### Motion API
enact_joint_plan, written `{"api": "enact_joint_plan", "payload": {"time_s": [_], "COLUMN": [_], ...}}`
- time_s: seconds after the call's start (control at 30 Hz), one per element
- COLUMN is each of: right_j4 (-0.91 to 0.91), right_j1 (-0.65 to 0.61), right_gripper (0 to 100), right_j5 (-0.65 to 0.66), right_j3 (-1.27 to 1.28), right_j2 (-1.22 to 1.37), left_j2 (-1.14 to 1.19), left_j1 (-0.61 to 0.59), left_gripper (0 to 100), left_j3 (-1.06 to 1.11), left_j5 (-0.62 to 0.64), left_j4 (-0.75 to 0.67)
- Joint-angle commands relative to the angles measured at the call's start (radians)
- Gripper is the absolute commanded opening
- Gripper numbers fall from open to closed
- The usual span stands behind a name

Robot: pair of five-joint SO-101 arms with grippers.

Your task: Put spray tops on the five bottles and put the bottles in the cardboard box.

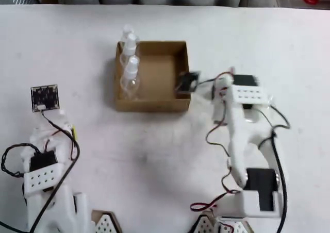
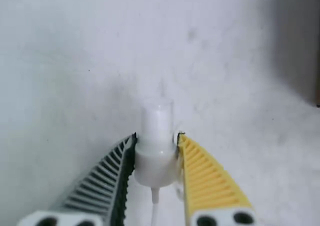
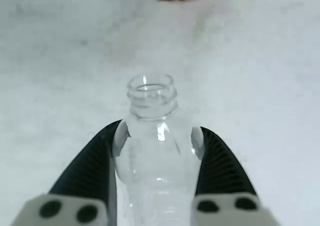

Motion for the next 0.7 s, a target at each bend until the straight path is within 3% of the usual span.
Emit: {"api": "enact_joint_plan", "payload": {"time_s": [0.0, 0.23, 0.43, 0.53, 0.67], "right_j4": [-0.01, -0.01, -0.015, -0.042, -0.217], "right_j1": [0.117, 0.432, 0.7, 0.766, 0.794], "right_gripper": [1.6, 1.6, 1.7, 2.1, 2.2], "right_j5": [-0.087, -0.252, -0.269, -0.267, -0.267], "right_j3": [-0.054, -0.054, -0.052, -0.055, -0.055], "right_j2": [-0.12, -0.2, -0.099, -0.004, 0.131], "left_j2": [-0.03, -0.03, -0.03, -0.03, -0.03], "left_j1": [0.008, 0.007, 0.008, 0.008, 0.008], "left_gripper": [2, 2, 2, 2, 2], "left_j3": [-0.005, -0.005, -0.005, -0.005, -0.005], "left_j5": [-0.012, -0.012, -0.012, -0.012, -0.012], "left_j4": [-0.032, -0.032, -0.028, -0.028, -0.026]}}
